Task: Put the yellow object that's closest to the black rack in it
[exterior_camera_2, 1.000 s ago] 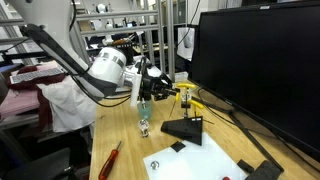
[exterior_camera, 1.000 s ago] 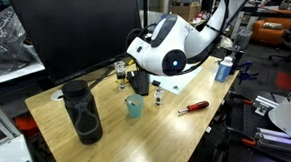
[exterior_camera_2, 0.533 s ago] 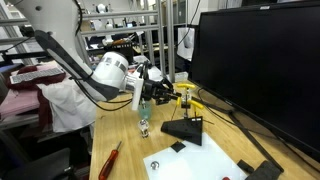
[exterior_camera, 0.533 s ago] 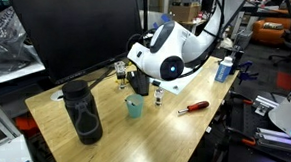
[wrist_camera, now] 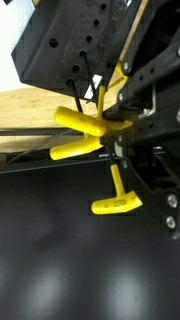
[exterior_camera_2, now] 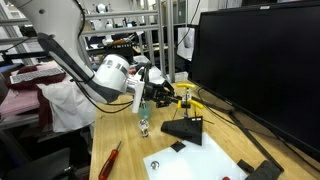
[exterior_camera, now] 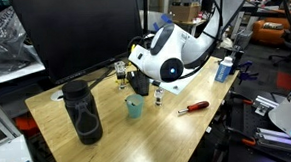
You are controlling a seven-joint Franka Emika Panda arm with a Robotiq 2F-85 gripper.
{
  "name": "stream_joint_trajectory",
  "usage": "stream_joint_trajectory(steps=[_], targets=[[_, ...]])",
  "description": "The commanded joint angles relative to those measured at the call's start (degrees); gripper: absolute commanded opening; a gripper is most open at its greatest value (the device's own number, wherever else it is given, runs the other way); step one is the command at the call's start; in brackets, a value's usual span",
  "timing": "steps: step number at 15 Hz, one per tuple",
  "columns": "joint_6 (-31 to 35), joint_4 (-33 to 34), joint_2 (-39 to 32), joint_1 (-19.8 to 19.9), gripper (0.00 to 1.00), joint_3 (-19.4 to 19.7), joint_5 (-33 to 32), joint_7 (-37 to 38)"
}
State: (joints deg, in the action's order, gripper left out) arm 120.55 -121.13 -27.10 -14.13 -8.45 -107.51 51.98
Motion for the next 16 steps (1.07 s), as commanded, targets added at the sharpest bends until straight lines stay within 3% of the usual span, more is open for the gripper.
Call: stream_joint_trajectory(steps=[1,16], targets=[[-0.43,0.36,-0.48,1.7,0.05,-1.74,-0.22,-1.49],[0.15,1.09,-1.04,2.27,0.05,-1.97,-0.54,-1.27]])
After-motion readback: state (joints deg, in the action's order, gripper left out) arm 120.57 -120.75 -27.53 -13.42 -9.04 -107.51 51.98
